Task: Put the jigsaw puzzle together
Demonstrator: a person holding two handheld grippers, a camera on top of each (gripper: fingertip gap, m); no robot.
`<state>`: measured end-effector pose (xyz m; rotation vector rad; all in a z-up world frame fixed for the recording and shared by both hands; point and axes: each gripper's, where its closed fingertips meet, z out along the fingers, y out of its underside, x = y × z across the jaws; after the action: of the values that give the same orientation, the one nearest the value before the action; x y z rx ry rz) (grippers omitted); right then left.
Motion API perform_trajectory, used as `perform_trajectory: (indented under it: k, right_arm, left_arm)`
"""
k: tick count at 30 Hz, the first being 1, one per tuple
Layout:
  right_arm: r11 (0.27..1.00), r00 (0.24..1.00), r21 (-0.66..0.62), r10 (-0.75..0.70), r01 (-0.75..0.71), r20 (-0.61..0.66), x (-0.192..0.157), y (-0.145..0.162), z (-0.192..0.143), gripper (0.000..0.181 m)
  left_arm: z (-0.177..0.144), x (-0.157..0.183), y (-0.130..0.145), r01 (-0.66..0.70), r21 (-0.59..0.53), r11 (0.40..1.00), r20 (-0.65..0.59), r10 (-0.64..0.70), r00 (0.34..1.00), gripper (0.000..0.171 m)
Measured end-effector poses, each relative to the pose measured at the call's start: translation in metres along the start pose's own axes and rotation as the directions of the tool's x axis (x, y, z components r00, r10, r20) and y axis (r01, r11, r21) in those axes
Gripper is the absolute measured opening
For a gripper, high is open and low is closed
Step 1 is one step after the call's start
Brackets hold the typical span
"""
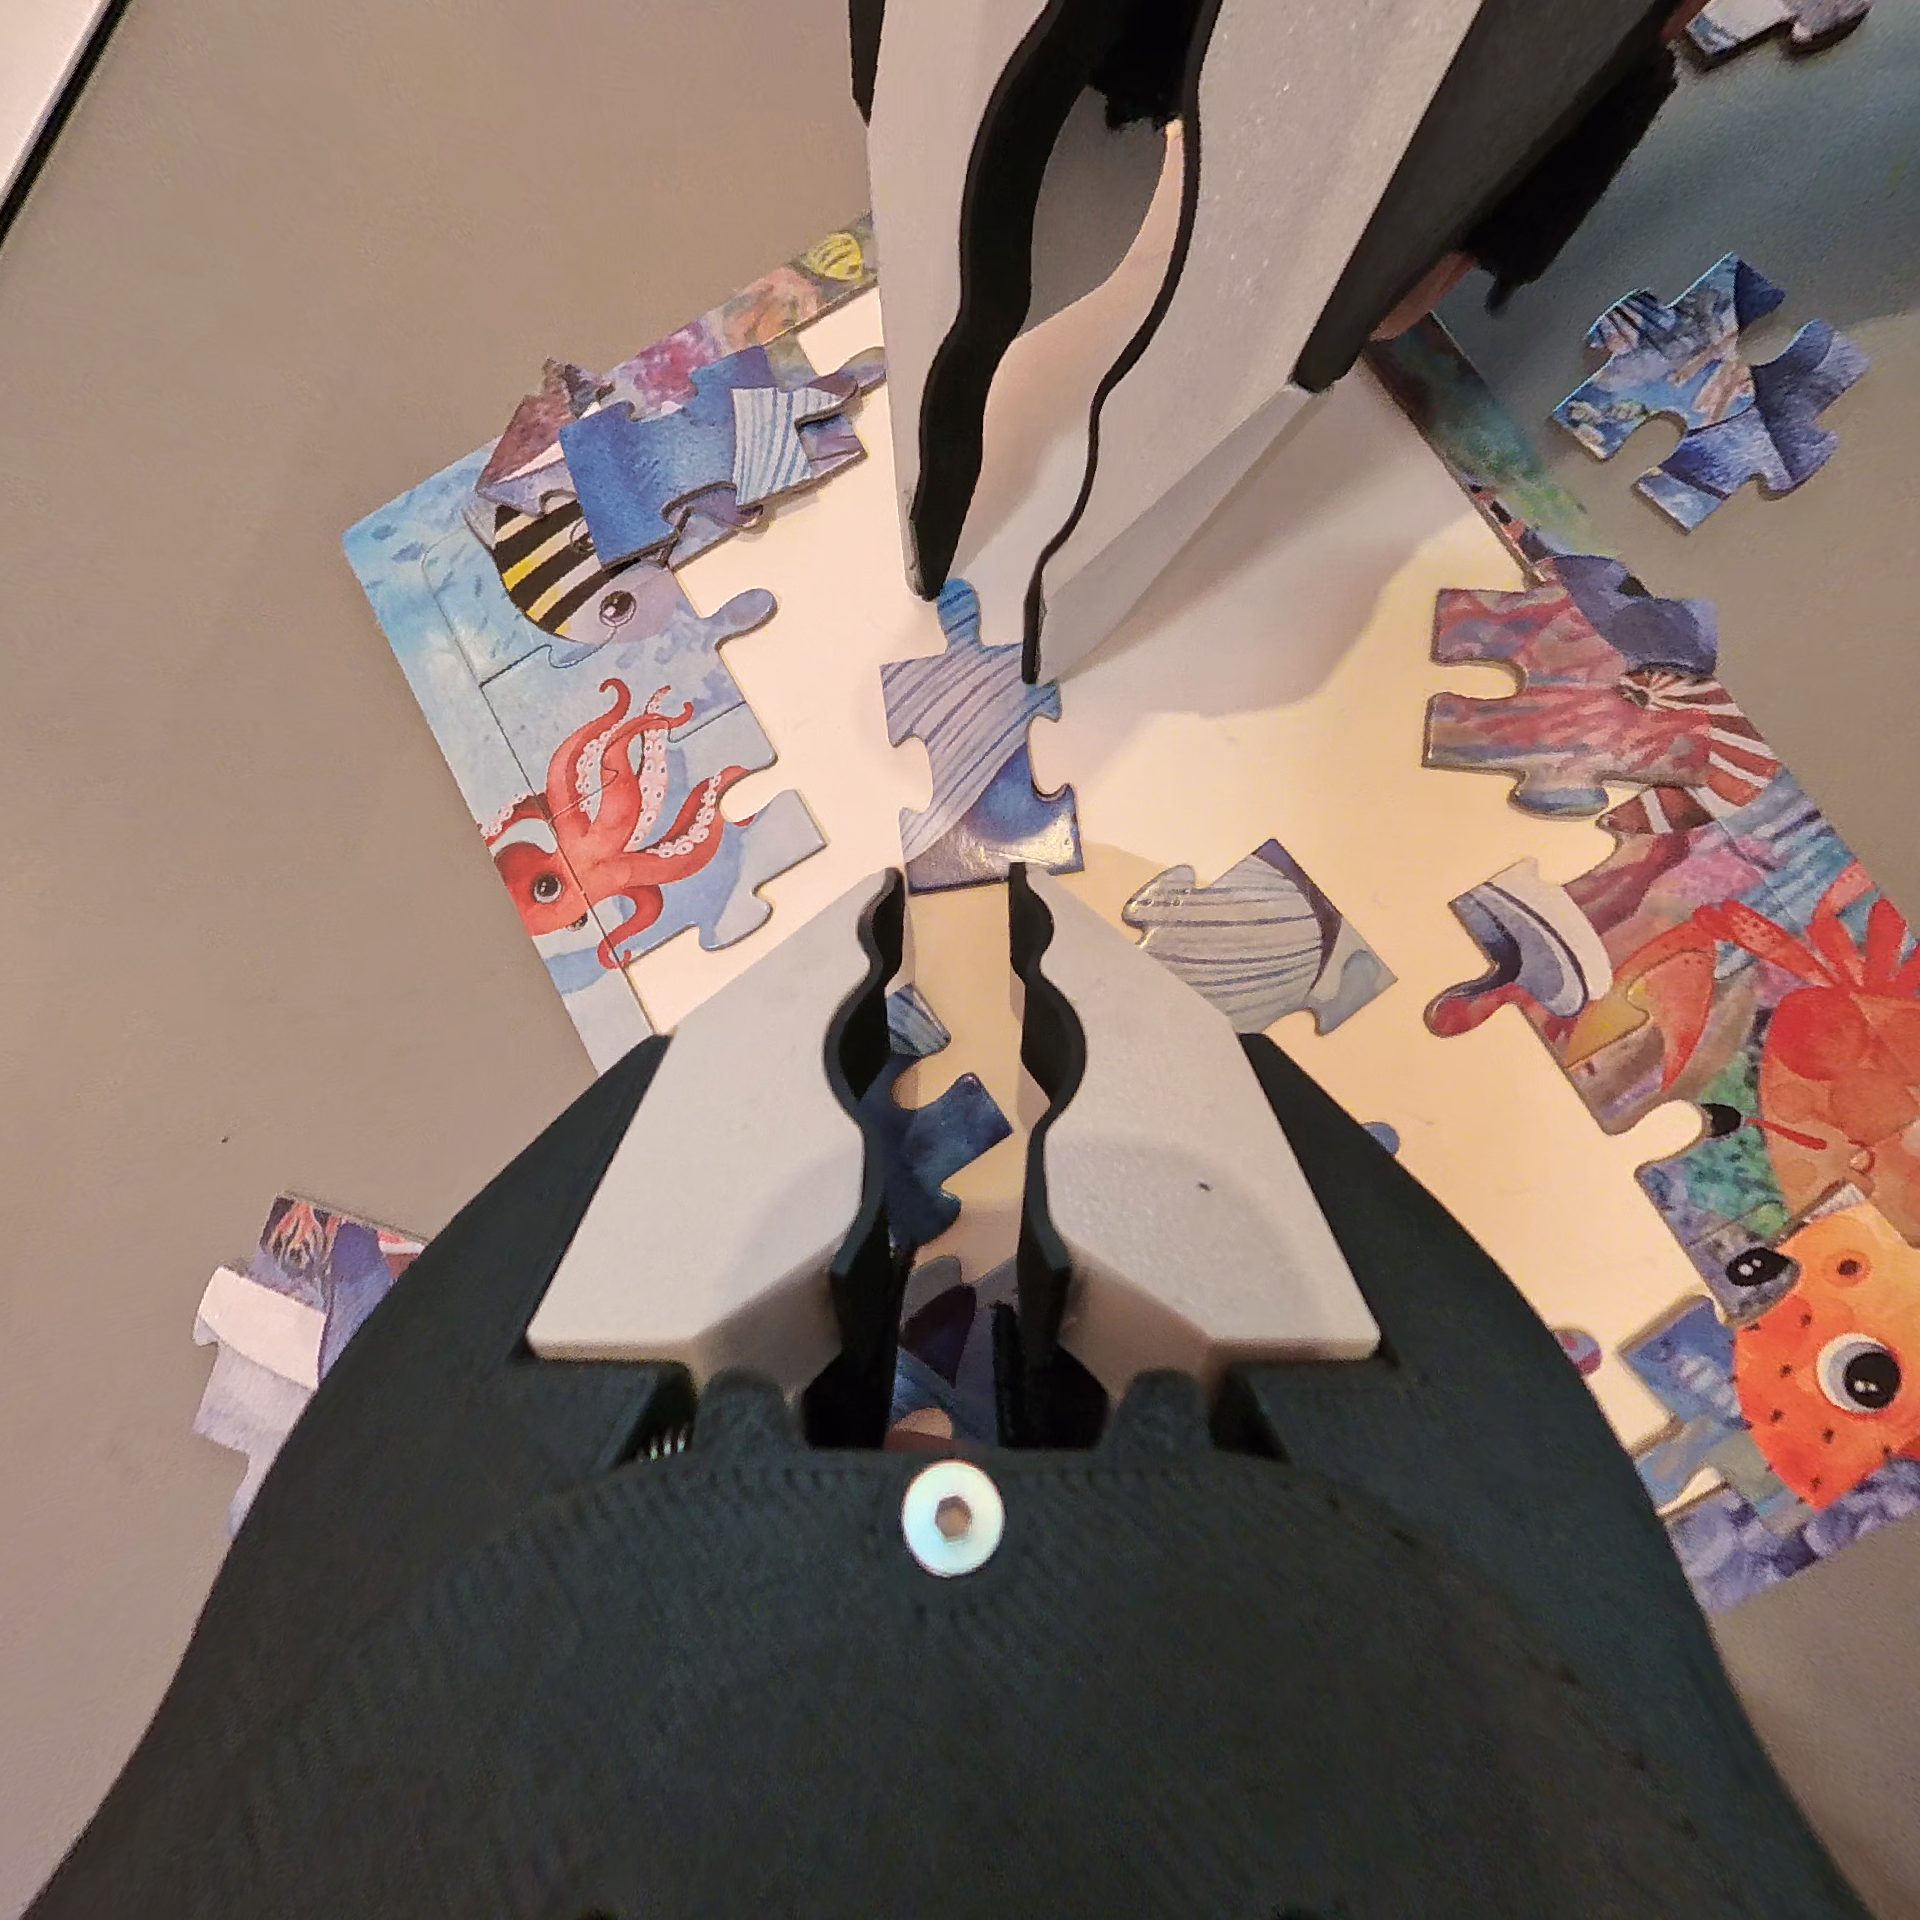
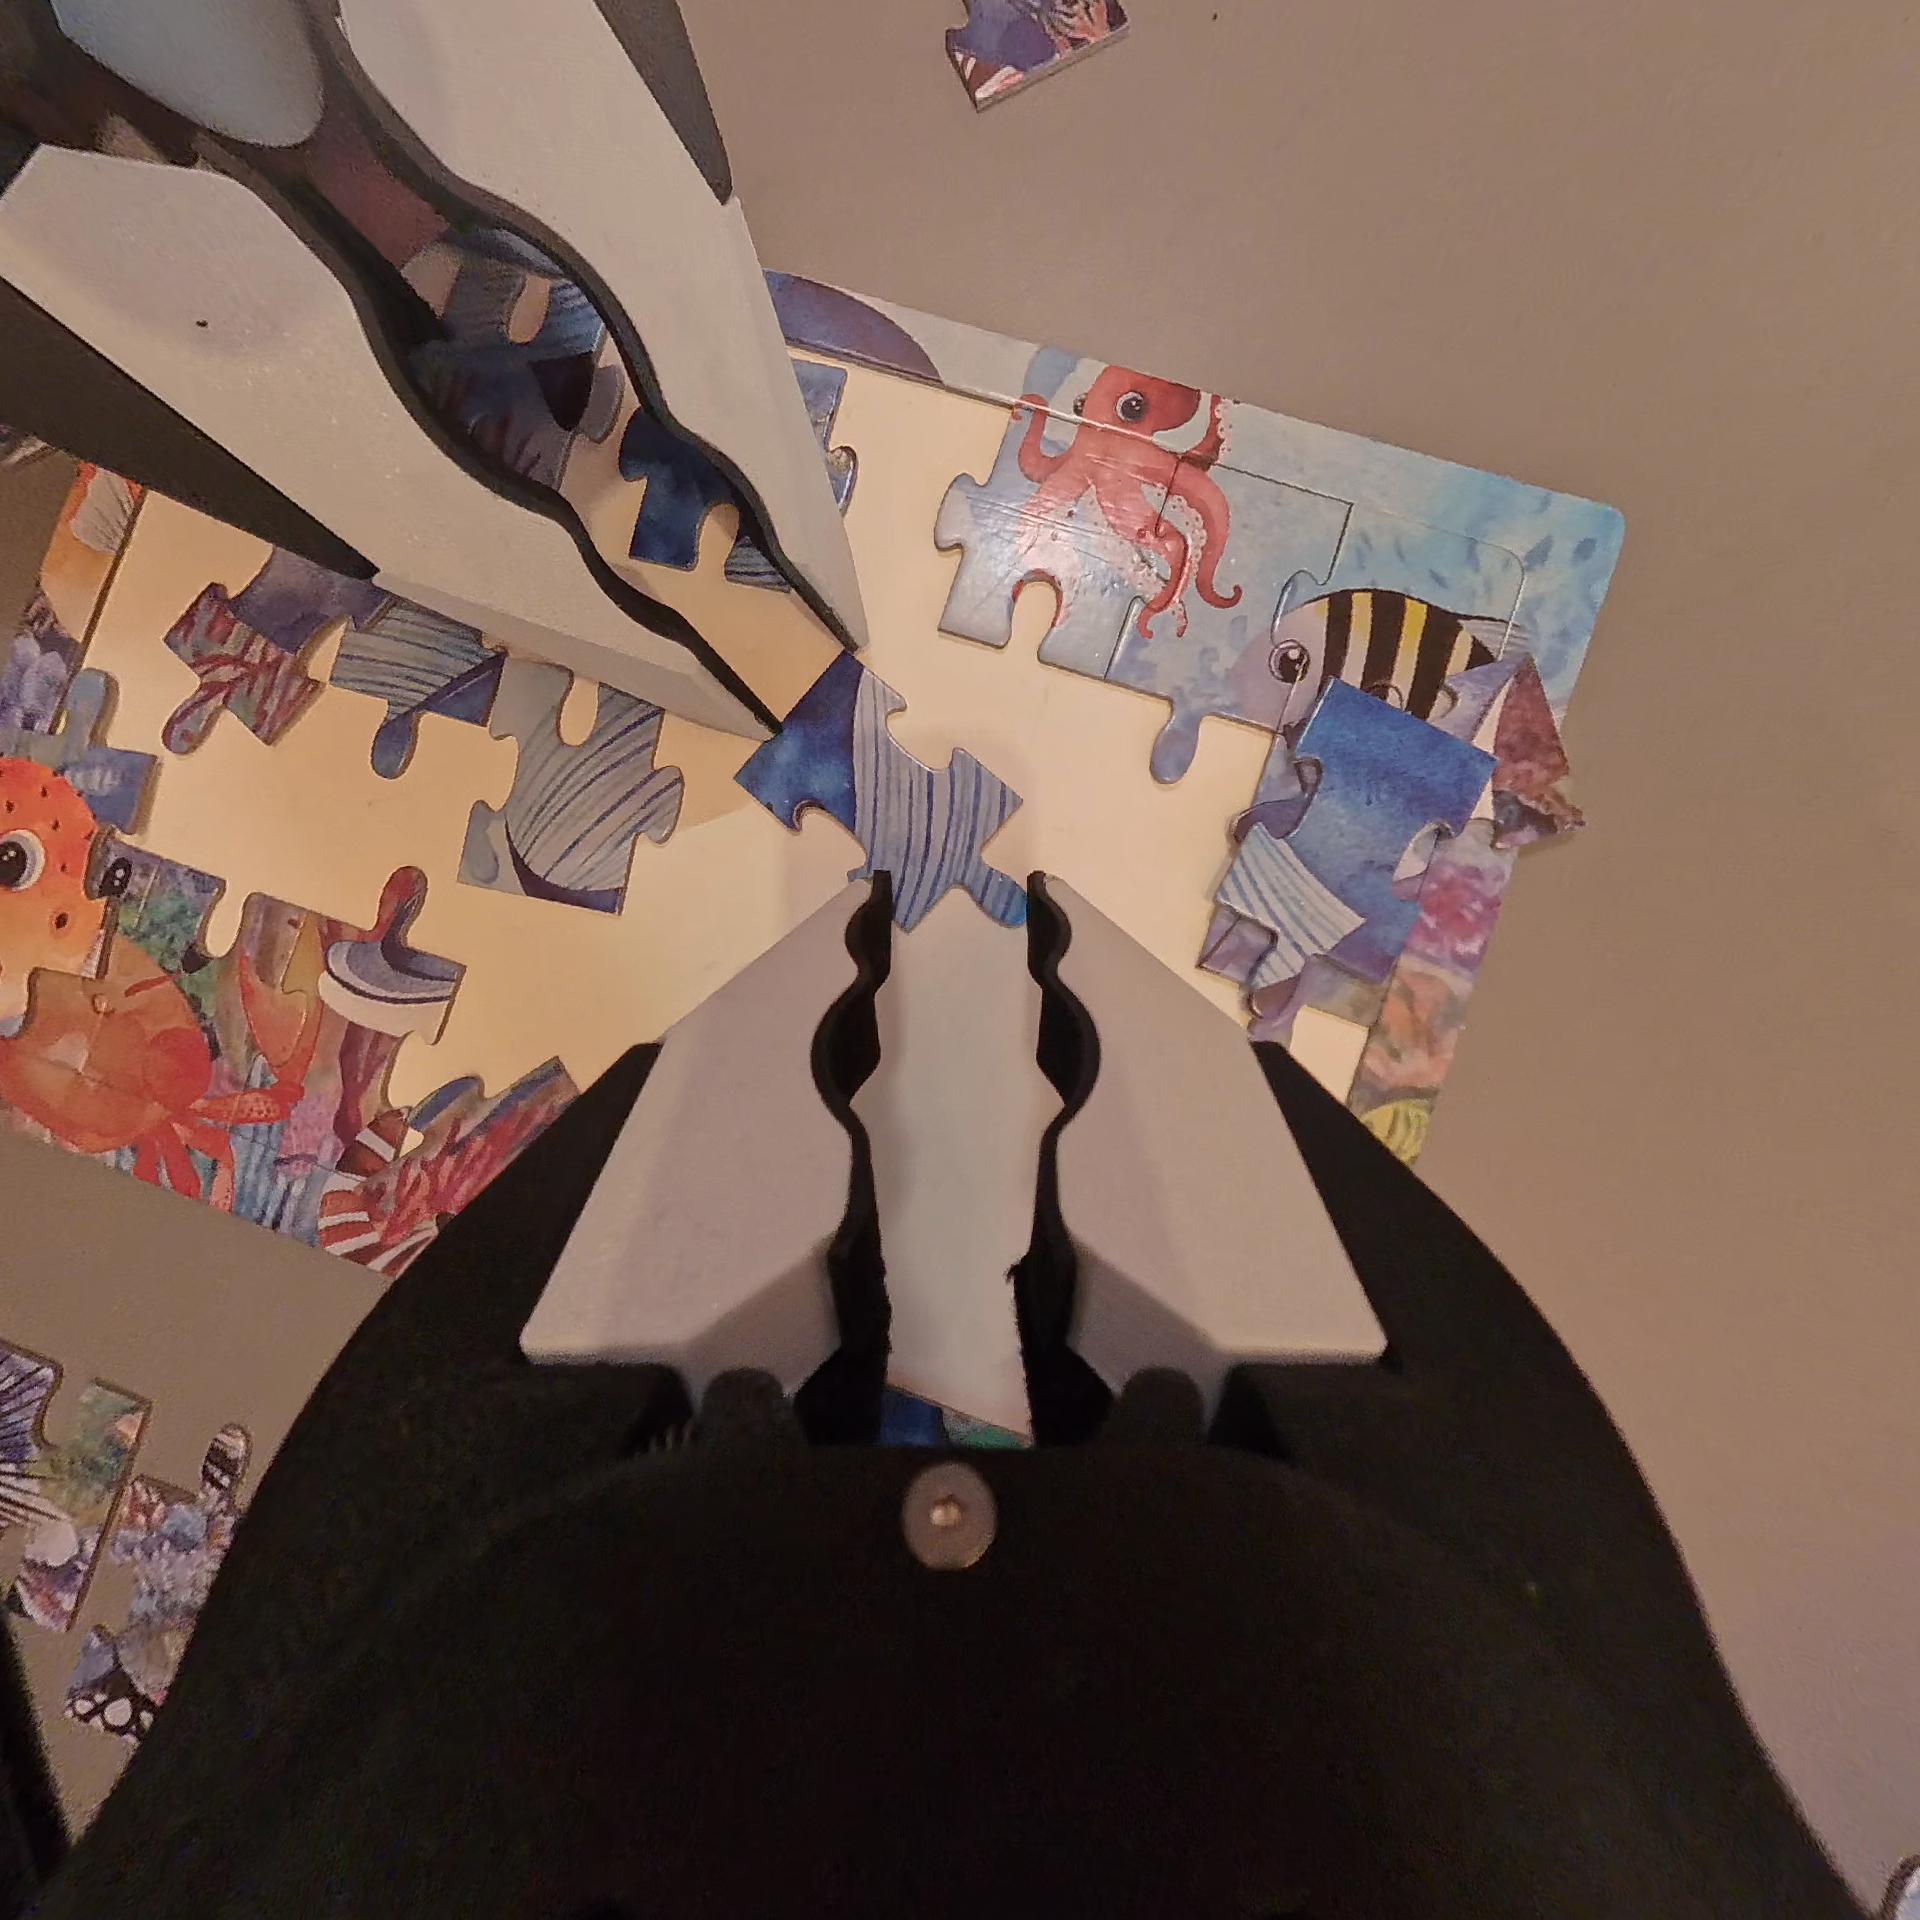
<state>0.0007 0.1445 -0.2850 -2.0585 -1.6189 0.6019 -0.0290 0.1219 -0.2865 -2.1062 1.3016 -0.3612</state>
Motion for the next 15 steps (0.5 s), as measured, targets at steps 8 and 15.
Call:
perform_trajectory:
  k: [8, 15]
  right_arm:
    - [0.998, 0.999, -0.049, -0.032, 0.033, 0.022, -0.006, 0.008, -0.006, 0.018]
    - [0.994, 0.991, -0.069, -0.075, 0.083, 0.112, -0.028, 0.009, -0.007, 0.001]
  left_arm:
    - [0.001, -0.001, -0.001, 0.008, 0.005, 1.000, -0.001, -0.008, 1.000, 0.021]
    - [0.002, -0.002, -0.001, 0.008, 0.005, 1.000, 0.001, -0.008, 1.000, 0.020]
